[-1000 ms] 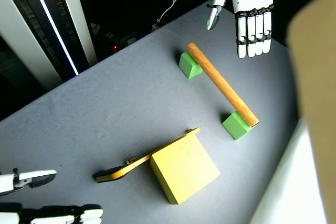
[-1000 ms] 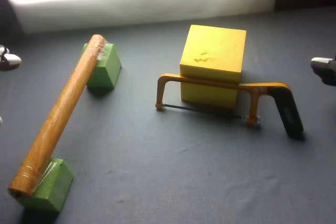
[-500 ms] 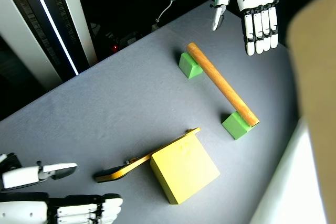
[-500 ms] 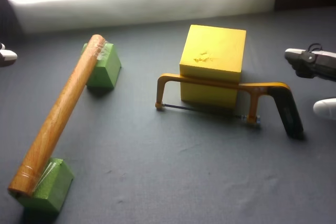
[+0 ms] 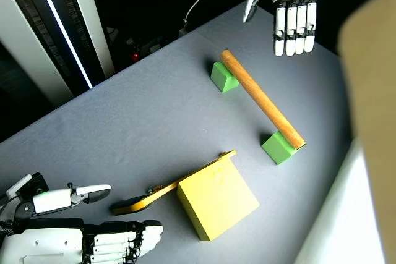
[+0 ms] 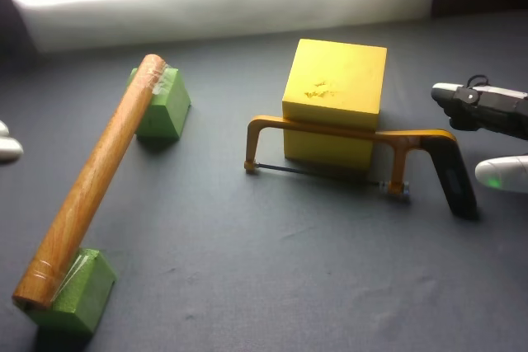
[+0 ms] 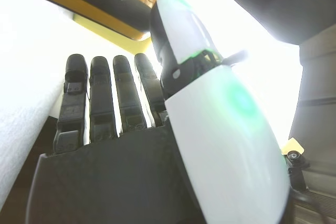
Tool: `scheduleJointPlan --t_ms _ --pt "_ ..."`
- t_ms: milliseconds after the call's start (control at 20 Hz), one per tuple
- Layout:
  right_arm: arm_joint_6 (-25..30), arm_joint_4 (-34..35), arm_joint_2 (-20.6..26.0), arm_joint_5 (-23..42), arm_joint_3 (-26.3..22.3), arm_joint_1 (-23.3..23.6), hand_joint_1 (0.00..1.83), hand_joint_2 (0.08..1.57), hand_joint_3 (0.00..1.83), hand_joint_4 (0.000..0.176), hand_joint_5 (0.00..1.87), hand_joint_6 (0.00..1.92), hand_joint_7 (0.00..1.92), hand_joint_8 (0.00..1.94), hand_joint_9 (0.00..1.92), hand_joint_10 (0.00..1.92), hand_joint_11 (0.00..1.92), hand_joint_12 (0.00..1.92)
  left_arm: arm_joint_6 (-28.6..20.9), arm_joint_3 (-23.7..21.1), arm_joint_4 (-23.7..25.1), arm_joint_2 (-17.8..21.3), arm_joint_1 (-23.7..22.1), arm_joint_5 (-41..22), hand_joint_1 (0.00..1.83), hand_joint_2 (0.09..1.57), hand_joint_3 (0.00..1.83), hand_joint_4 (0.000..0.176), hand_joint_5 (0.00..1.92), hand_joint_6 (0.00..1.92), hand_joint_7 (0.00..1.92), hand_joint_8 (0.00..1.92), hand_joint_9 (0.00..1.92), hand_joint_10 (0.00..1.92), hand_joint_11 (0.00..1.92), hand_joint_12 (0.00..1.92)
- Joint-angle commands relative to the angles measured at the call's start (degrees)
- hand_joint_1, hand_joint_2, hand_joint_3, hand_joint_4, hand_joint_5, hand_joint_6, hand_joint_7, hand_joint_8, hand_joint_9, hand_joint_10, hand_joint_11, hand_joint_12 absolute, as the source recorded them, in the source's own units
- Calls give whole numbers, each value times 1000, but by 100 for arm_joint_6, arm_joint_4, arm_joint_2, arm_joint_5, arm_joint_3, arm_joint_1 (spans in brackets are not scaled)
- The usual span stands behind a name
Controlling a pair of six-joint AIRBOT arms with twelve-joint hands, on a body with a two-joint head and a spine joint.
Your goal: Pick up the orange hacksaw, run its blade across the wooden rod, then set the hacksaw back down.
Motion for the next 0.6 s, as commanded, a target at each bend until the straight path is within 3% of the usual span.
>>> scheduleJointPlan --t_ms 0,150,300,400,550 --pt "76 256 -14 560 1 61 920 1232 0 0 49 1 39 2 74 3 0 378 -37 86 -110 70 -37 -138 1 1238 2 0 56 1 75 1 54 1 0 123" --pt "165 256 -50 536 -8 97 940 1230 0 0 51 1 30 1 54 0 0 276 -50 108 -53 78 -26 -411 3 1230 0 0 54 0 76 1 56 0 4 133" --pt "168 256 -105 419 -12 166 938 1236 3 0 38 3 23 1 44 1 0 282 -93 130 -52 80 -9 -682 14 1238 0 0 52 0 67 0 47 0 0 111" --pt "149 256 -132 364 -21 192 925 1245 5 0 62 3 48 2 73 3 0 384 -99 130 -16 81 12 -747 32 1226 0 0 56 0 71 0 59 0 0 142" --pt "90 256 -159 280 -76 200 925 1245 1 0 37 0 11 4 40 3 0 309 -138 119 67 85 15 -799 0 1234 3 0 47 2 61 3 42 2 0 114"
